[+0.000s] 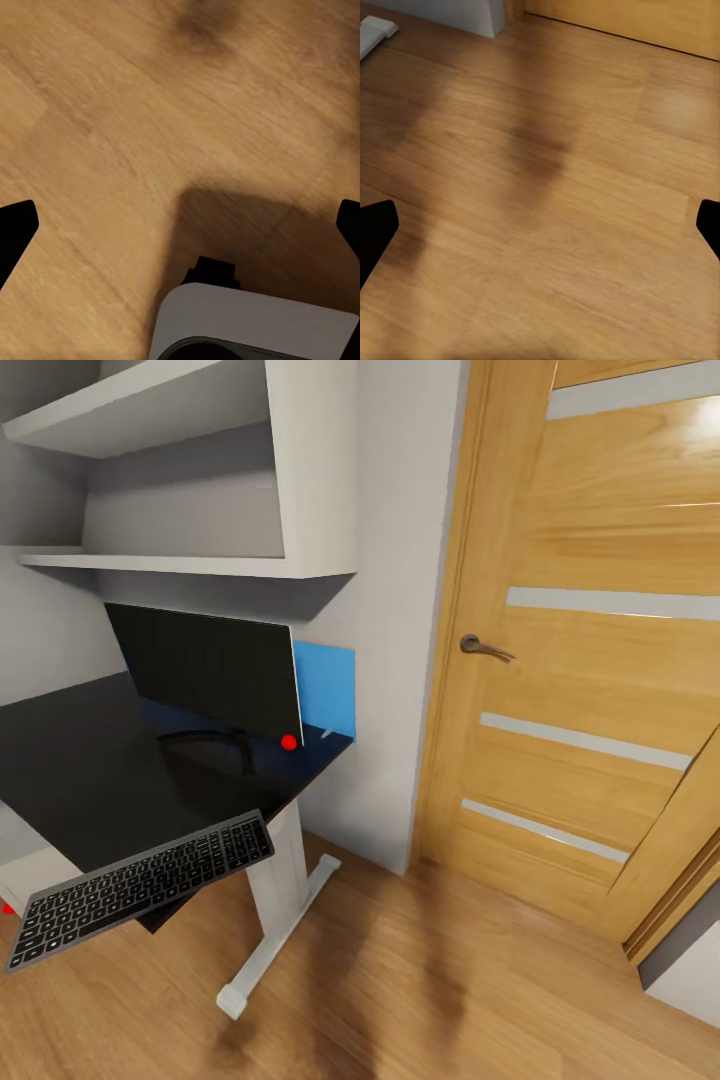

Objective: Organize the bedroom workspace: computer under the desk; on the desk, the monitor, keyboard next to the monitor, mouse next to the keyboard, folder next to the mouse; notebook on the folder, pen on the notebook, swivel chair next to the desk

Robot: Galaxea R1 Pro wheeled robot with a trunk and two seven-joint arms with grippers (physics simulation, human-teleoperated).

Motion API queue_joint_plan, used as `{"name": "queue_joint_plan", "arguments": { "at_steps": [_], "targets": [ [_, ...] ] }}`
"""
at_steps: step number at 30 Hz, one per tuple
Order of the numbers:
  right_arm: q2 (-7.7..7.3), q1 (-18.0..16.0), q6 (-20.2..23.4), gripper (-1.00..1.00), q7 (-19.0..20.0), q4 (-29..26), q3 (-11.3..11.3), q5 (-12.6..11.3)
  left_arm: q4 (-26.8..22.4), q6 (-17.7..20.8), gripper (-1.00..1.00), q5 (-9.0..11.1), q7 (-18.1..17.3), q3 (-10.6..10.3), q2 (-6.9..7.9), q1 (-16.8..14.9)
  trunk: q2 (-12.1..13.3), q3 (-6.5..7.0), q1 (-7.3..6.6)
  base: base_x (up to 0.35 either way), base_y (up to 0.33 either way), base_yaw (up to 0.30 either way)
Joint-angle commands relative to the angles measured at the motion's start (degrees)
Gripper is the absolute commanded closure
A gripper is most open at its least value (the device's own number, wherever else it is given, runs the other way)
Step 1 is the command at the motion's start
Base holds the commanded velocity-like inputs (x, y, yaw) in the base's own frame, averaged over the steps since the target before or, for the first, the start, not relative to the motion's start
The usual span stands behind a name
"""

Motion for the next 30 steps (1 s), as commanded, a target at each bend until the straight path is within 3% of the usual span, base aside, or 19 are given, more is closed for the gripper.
{"name": "queue_joint_plan", "arguments": {
  "at_steps": [1, 19, 30],
  "targets": [
    [0.00, -0.1, -0.2, -1.00, 0.3, 0.1, 0.4, -0.6, 0.0, -0.1, -1.00, 0.1, 0.5, -0.5, -0.01, 0.0, 0.0, -0.05, 0.00, 0.000, 0.000, 0.000],
    [0.00, -0.1, -0.2, -1.00, 0.2, 0.1, 0.4, -0.7, 0.0, 0.0, -1.00, 0.2, 0.5, -0.5, -0.04, 0.0, 0.0, 0.55, 0.00, 0.000, -0.005, 0.176],
    [0.00, -0.1, -0.3, -1.00, 0.2, 0.1, 0.4, -0.7, 0.0, 0.0, -1.00, 0.2, 0.5, -0.5, -0.08, 0.0, 0.0, 1.06, 0.00, 0.000, -0.212, 0.237]
  ]
}}
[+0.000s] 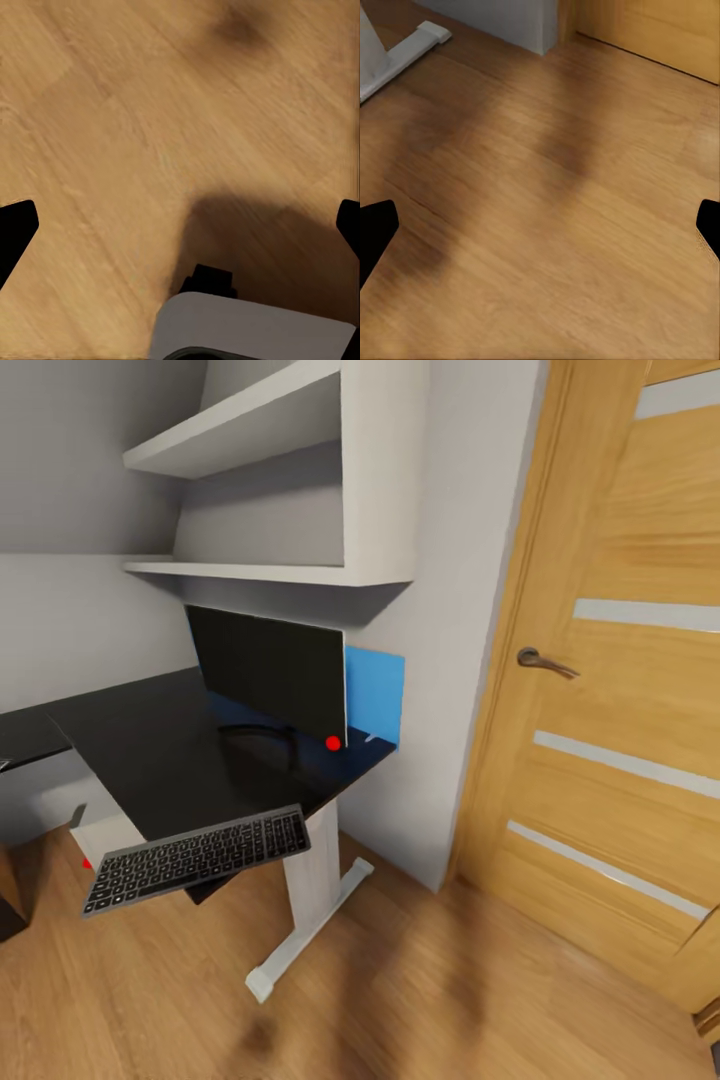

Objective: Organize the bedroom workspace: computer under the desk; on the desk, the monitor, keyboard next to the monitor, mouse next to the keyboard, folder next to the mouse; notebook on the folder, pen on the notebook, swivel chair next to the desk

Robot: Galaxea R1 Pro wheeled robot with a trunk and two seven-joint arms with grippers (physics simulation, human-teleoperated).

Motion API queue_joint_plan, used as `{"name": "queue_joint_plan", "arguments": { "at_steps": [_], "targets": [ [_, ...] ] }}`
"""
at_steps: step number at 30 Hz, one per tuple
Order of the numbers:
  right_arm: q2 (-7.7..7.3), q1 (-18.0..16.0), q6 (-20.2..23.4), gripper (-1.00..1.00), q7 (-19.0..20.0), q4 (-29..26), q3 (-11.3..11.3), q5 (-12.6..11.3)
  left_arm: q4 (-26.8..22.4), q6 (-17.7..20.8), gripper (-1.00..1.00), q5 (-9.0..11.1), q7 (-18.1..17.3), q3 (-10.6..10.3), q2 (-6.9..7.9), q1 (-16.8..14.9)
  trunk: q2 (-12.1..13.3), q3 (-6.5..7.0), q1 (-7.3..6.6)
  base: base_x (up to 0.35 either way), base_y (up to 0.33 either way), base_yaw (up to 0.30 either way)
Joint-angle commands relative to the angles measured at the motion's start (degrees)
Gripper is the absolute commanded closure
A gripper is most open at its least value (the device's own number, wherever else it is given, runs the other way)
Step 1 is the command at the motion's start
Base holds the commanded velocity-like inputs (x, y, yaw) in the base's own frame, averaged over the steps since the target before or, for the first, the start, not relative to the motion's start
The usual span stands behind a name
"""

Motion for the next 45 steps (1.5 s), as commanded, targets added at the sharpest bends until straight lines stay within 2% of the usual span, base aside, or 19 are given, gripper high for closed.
{"name": "queue_joint_plan", "arguments": {
  "at_steps": [1, 8, 45],
  "targets": [
    [0.00, -0.1, -0.2, -1.00, 0.3, 0.1, 0.4, -0.6, 0.0, -0.1, -1.00, 0.1, 0.5, -0.5, -0.01, 0.0, 0.0, -0.01, 0.00, 0.000, -0.302, 0.242],
    [0.00, 0.0, -0.2, -1.00, 0.3, 0.1, 0.4, -0.6, 0.0, -0.1, -1.00, 0.1, 0.5, -0.5, -0.04, 0.0, 0.0, 0.29, 0.00, 0.000, -0.250, 0.250],
    [-0.09, 0.0, 0.0, -1.00, 0.1, 0.1, 0.1, -0.7, 0.0, -0.2, -1.00, 0.0, 0.5, -0.5, -0.04, 0.0, 0.0, 0.37, 0.00, 0.000, -0.002, 0.280]
  ]
}}
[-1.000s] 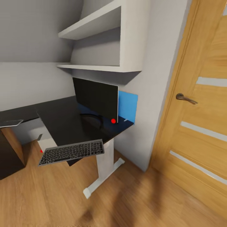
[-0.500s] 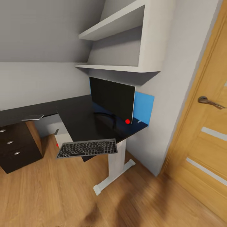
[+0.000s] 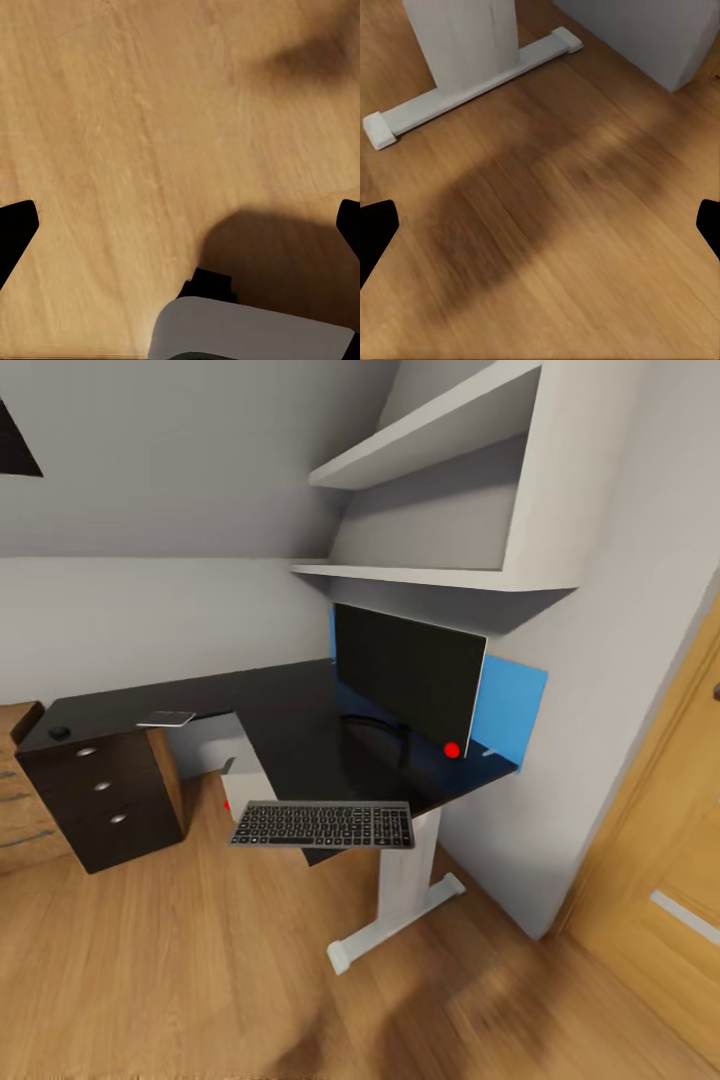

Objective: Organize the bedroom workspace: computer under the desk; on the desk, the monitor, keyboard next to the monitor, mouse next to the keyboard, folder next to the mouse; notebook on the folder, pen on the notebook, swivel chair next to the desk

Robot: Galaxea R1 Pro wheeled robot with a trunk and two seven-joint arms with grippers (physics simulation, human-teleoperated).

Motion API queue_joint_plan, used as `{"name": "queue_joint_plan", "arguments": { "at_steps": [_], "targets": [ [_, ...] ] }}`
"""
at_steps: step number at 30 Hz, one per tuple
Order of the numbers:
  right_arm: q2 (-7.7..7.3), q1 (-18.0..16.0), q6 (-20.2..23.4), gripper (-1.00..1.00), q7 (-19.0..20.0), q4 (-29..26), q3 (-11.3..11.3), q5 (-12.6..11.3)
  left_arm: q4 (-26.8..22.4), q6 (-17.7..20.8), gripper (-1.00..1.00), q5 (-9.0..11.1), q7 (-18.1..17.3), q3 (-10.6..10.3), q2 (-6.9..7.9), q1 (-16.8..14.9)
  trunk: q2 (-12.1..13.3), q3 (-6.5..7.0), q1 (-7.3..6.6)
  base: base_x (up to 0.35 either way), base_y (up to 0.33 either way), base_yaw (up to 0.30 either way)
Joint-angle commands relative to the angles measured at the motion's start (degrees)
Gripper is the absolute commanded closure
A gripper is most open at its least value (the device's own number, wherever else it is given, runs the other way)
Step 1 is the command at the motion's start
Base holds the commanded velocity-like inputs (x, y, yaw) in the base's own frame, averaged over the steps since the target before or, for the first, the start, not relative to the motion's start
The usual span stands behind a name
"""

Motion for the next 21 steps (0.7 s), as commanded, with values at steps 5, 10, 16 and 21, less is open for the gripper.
{"name": "queue_joint_plan", "arguments": {
  "at_steps": [5, 10, 16, 21],
  "targets": [
    [0.04, 0.0, -0.2, -1.00, 0.3, 0.1, 0.4, -0.6, 0.0, -0.1, -1.00, 0.1, 0.4, -0.5, -0.02, 0.0, 0.0, -0.05, 0.00, 0.000, 0.000, 0.285],
    [0.00, 0.0, -0.2, -1.00, 0.3, 0.1, 0.4, -0.6, 0.0, -0.1, -1.00, 0.2, 0.4, -0.5, -0.01, 0.0, 0.0, -0.05, 0.00, 0.000, -0.178, 0.274],
    [0.07, 0.0, -0.3, -1.00, 0.3, 0.1, 0.6, -0.6, 0.0, -0.1, -1.00, 0.2, 0.4, -0.5, -0.02, 0.0, 0.0, -0.09, 0.00, 0.000, -0.263, 0.064],
    [-0.01, 0.0, -0.4, -1.00, 0.4, 0.1, 0.4, -0.6, 0.0, -0.1, -1.00, 0.2, 0.4, -0.5, -0.02, 0.0, 0.0, -0.14, 0.00, 0.000, -0.046, -0.009]
  ]
}}
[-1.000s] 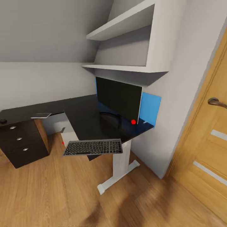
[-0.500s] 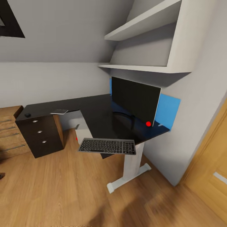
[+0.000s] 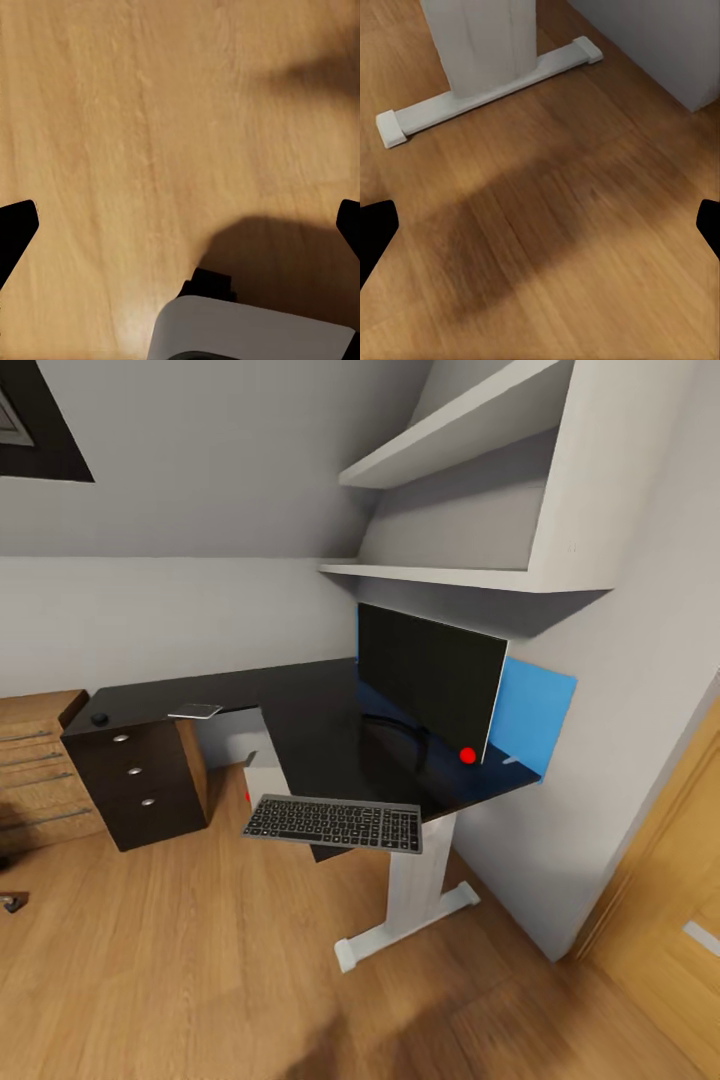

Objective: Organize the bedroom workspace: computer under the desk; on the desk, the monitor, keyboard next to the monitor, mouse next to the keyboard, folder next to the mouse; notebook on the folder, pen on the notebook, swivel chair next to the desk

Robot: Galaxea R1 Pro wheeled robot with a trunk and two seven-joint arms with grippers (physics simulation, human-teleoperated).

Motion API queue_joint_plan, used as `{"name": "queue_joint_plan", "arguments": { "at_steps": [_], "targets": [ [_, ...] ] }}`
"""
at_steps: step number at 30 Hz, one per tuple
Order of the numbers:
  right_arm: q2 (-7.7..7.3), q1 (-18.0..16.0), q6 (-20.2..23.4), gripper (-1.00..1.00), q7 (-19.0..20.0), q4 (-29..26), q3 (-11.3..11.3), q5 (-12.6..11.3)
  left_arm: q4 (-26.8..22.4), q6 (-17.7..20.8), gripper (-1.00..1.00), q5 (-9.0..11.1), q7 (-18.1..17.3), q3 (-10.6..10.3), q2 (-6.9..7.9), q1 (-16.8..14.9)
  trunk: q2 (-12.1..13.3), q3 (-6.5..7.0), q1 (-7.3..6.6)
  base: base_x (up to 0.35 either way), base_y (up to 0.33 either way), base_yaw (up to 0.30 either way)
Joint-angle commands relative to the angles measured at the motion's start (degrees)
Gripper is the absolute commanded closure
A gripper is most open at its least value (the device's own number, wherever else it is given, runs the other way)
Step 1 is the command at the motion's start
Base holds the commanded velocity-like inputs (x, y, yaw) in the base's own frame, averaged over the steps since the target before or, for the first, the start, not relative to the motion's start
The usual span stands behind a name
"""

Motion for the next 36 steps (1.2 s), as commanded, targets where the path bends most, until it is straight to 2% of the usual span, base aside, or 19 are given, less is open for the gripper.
{"name": "queue_joint_plan", "arguments": {
  "at_steps": [1, 13, 15, 17, 20, 21, 22, 23, 24, 25, 26, 27, 28, 29, 30, 32, 33, 35, 36],
  "targets": [
    [0.00, 0.0, -0.1, -1.00, 0.2, 0.0, 0.4, -0.6, 0.0, 0.0, -1.00, 0.1, 0.5, -0.5, -0.01, 0.0, 0.0, -0.05, 0.00, 0.000, -0.001, 0.238],
    [-0.20, -0.1, -0.1, -1.00, 0.2, -0.2, 0.3, -0.6, 0.0, 0.0, -1.00, 0.1, 0.5, -0.5, 0.00, 0.0, 0.0, -0.11, 0.00, 0.000, 0.000, 0.232],
    [-0.48, -0.1, -0.3, -1.00, 0.2, -2.0, 0.3, -0.6, 0.0, 0.0, -1.00, 0.1, 0.5, -0.4, 0.05, 0.0, 0.0, -0.11, 0.00, 0.000, 0.000, 0.042],
    [-1.49, -0.2, 0.3, -1.00, 0.1, -6.5, 0.2, -0.6, 0.0, 0.0, -1.00, 0.1, 0.5, -0.4, 0.16, 0.0, 0.0, -0.11, 0.00, 0.000, 0.000, 0.016],
    [-2.79, -2.1, 5.3, -1.00, -0.8, -9.6, 0.2, -0.7, 0.0, -0.1, -1.00, 0.9, 0.5, 0.1, 0.23, 0.0, 0.0, -0.12, 0.00, 0.000, 0.000, 0.006],
    [-3.84, -4.6, 9.5, -1.00, -1.5, -10.2, 0.1, -0.8, 0.0, -0.1, -1.00, 1.6, 0.5, 0.3, 0.35, 0.0, 0.0, -0.12, 0.00, 0.000, 0.000, 0.003],
    [-4.48, -6.2, 12.0, -1.00, -1.8, -10.4, 0.1, -0.8, 0.0, -0.1, -1.00, 2.0, 0.5, 0.4, 0.51, 0.0, 0.0, -0.12, 0.00, 0.000, 0.000, 0.002],
    [-7.44, -14.3, 24.0, -1.00, -2.3, -10.9, -0.1, -1.6, 0.0, -0.1, -1.00, 3.8, 0.4, 0.6, 1.44, 0.0, 0.0, -0.12, 0.00, 0.000, 0.000, 0.000],
    [-9.61, -21.3, 32.8, -1.00, -2.4, -11.2, -0.2, -3.2, 0.0, -0.1, -1.00, 5.5, 0.2, 0.7, 2.15, 0.0, 0.0, -0.12, 0.00, 0.000, 0.000, 0.000],
    [-10.62, -24.2, 35.6, -1.00, -2.2, -11.3, -0.3, -4.5, 0.0, 0.0, -1.00, 6.2, 0.1, 0.7, 2.35, 0.0, 0.0, -0.12, 0.00, 0.000, 0.000, 0.000],
    [-11.13, -25.6, 36.8, -1.00, -2.0, -11.3, -0.3, -5.3, 0.0, -0.1, -1.00, 6.5, 0.1, 0.7, 2.42, 0.0, 0.0, -0.12, 0.00, 0.000, 0.000, 0.000],
    [-12.92, -29.6, 41.1, -1.00, -0.7, -11.4, -0.3, -8.8, -0.1, -0.1, -1.00, 7.1, 0.0, 0.7, 2.56, 0.0, 0.0, -0.12, 0.00, 0.000, 0.000, 0.000],
    [-14.02, -31.8, 44.3, -1.00, 0.6, -11.4, -0.3, -11.5, -0.1, -0.1, -1.00, 7.3, 0.0, 0.7, 2.65, 0.0, 0.0, -0.12, 0.00, 0.000, 0.000, 0.000],
    [-16.25, -35.0, 51.7, -1.00, 3.5, -11.5, -0.3, -17.1, -0.1, -0.1, -1.00, 7.6, 0.0, 0.7, 2.76, 0.0, 0.0, -0.12, 0.00, 0.000, 0.000, 0.000],
    [-16.83, -35.5, 53.6, -1.00, 4.3, -11.6, -0.3, -18.5, -0.1, -0.1, -1.00, 7.6, 0.0, 0.7, 2.80, 0.0, 0.0, -0.12, 0.00, 0.000, 0.000, 0.000],
    [-18.65, -36.7, 61.4, -1.00, 8.6, -12.9, -0.3, -23.3, -0.1, -0.1, -1.00, 7.7, 0.0, 0.7, 3.00, 0.0, 0.0, -0.12, 0.00, 0.000, 0.000, 0.000],
    [-18.93, -36.9, 63.3, -1.00, 9.9, -13.4, -0.3, -24.2, -0.1, -0.1, -1.00, 7.8, 0.0, 0.7, 3.03, 0.0, 0.0, -0.12, 0.00, 0.000, 0.000, 0.000],
    [-19.62, -37.3, 71.2, -1.00, 17.0, -14.5, -0.1, -26.4, -0.1, -0.1, -1.00, 7.8, -0.1, 0.7, 3.10, 0.0, 0.0, -0.12, 0.00, 0.000, 0.000, 0.000],
    [-19.72, -37.4, 72.8, -1.00, 18.8, -14.6, -0.1, -26.7, -0.1, -0.1, -1.00, 7.8, -0.1, 0.7, 3.11, 0.0, 0.0, -0.12, 0.00, 0.000, 0.000, 0.000]
  ]
}}
